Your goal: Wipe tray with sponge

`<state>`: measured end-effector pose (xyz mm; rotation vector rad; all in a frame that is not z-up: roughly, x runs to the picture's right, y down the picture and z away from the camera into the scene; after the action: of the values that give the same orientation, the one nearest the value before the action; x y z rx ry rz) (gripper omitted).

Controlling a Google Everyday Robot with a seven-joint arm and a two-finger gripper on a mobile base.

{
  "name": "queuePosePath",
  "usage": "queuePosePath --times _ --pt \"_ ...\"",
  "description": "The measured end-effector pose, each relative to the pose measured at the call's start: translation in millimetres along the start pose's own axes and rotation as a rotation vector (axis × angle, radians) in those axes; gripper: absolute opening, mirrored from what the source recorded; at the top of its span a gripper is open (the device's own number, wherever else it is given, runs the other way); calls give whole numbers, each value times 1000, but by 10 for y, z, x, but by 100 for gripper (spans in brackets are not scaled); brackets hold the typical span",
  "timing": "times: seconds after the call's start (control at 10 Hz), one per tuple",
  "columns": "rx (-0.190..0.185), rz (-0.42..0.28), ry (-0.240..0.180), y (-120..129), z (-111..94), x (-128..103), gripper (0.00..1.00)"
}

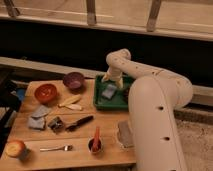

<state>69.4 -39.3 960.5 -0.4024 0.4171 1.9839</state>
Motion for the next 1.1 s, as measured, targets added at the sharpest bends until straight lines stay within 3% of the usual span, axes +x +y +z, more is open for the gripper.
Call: queuePosePath --times 0.4,0.5,1.0,1.1 --pt "35 8 24 29 277 -66 78" --pt "45 4 30 30 331 -42 72" --pt "80 2 55 -90 400 12 24" --pt "85 2 59 -114 399 22 20"
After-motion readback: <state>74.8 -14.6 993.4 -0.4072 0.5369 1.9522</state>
